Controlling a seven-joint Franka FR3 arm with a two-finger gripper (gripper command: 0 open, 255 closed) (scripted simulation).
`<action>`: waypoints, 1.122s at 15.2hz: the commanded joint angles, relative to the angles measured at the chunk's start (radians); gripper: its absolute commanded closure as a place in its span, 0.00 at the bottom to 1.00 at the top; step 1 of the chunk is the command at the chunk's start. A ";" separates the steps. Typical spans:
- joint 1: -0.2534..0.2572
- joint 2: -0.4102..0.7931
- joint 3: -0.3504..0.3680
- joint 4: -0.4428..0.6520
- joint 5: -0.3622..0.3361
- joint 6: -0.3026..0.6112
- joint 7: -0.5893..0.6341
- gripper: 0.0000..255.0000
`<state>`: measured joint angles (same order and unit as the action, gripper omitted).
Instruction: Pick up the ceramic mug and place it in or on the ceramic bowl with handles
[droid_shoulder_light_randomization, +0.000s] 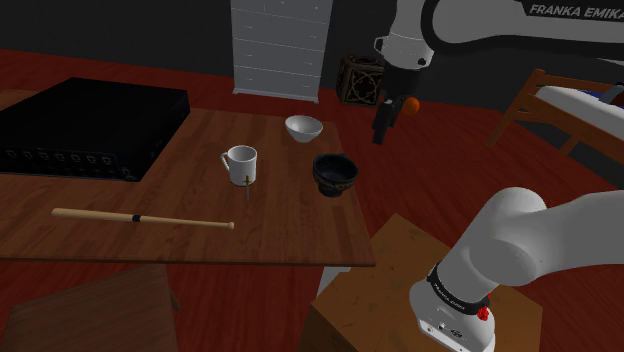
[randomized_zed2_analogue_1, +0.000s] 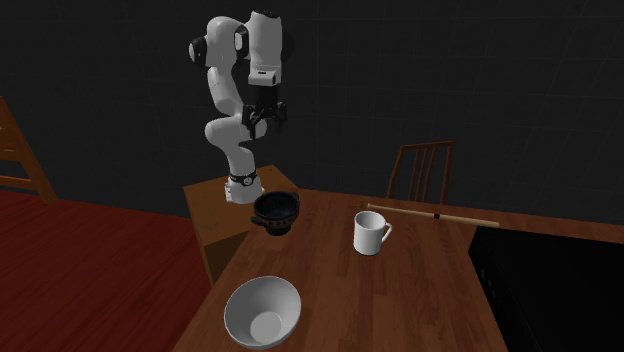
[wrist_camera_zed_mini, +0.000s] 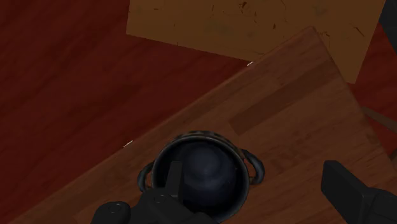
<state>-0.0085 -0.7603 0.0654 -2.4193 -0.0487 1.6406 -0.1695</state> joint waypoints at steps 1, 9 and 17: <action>0.000 0.000 0.000 0.000 0.000 0.000 0.000 0.00; 0.011 0.297 0.023 0.098 0.035 0.200 0.026 0.00; 0.022 0.605 0.045 0.277 0.055 0.330 0.046 0.00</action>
<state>0.0129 -0.2006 0.1088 -2.1770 0.0049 1.9599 -0.1236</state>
